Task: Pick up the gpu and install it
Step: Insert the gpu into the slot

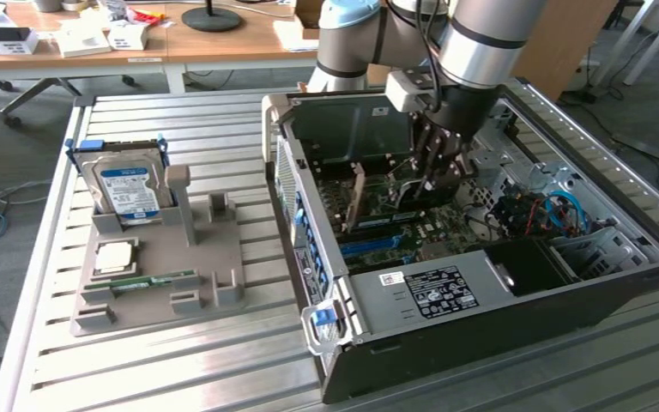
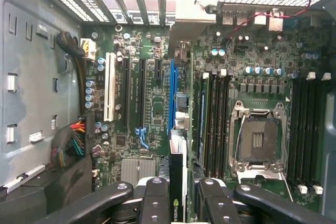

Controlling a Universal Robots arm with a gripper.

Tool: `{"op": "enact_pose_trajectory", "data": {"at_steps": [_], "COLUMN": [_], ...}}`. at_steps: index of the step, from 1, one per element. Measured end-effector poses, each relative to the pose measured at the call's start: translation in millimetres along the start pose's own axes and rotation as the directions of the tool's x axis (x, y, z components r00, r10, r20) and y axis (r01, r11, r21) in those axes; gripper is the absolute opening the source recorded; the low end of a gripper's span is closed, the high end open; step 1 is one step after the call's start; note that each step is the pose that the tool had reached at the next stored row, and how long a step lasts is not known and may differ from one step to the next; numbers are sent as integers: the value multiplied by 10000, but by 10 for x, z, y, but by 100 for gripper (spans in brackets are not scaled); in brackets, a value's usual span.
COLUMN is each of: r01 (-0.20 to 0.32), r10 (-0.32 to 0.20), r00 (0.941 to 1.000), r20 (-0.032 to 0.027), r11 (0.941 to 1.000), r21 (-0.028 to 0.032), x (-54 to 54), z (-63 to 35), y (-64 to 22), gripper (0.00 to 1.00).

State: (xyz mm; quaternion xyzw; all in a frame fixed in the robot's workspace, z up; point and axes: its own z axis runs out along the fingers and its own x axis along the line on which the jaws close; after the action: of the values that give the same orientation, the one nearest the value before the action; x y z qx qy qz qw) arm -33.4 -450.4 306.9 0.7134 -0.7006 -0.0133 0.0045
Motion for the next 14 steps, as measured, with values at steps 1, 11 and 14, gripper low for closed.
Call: {"op": "enact_pose_trajectory", "data": {"at_steps": [1,11,14], "r01": [0,1,1], "r10": [0,-1,-1], "r00": [10000,10000,10000], "r20": [0,-1,-2], "r11": [10000,10000,10000], "r21": [3,64,77], "x": [0,-1,-1], "z": [0,36,62], "y": [10,77,81], "gripper": [26,26,26]}}
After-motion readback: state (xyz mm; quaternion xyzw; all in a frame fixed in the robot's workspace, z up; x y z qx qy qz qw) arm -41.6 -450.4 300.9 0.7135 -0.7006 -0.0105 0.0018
